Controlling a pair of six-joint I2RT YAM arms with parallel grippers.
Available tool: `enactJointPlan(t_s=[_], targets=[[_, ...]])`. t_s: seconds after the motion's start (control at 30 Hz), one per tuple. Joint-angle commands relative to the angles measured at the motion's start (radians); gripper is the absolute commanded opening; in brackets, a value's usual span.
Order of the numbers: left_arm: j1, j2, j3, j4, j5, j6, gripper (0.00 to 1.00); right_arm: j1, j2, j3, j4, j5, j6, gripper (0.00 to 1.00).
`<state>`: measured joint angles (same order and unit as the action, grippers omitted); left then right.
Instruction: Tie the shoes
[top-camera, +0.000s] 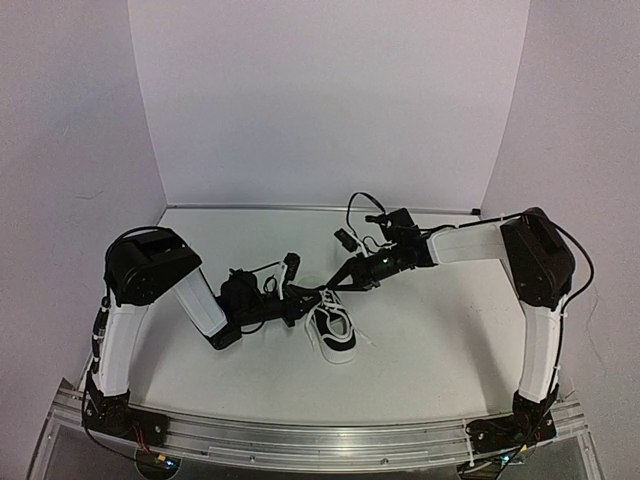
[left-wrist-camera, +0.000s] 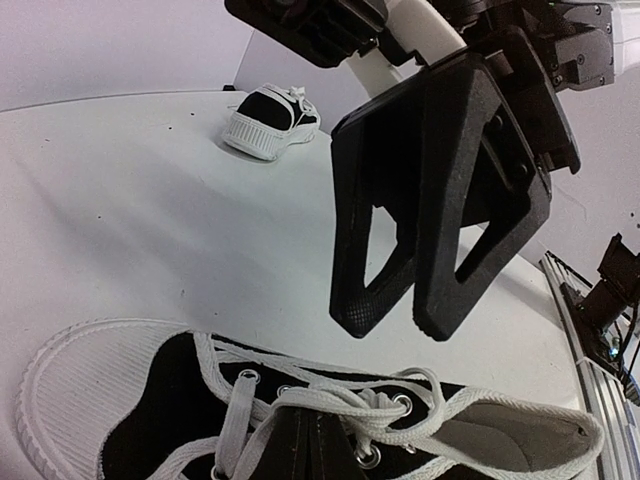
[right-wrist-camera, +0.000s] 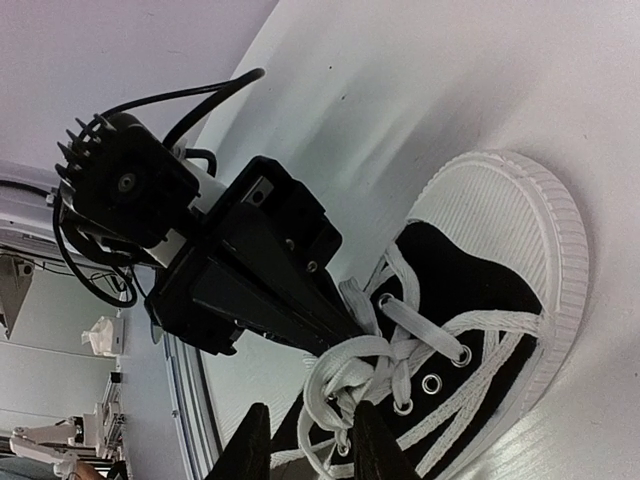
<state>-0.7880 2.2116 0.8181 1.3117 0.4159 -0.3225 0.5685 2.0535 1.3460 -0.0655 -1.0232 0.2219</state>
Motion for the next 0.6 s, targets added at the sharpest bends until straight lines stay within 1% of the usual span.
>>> enactJointPlan(t_s=[0.0,0.57], targets=[[0.002,0.011,0.018,0.071,0.021,0.002,0.00,0.011,0.031,0.017,0.050,-0.020,0.021,0.25],[0.003,0.013,0.016,0.084,0.024,0.000,0.00,0.028,0.063,0.023,0.098,-0.012,0.060,0.24]])
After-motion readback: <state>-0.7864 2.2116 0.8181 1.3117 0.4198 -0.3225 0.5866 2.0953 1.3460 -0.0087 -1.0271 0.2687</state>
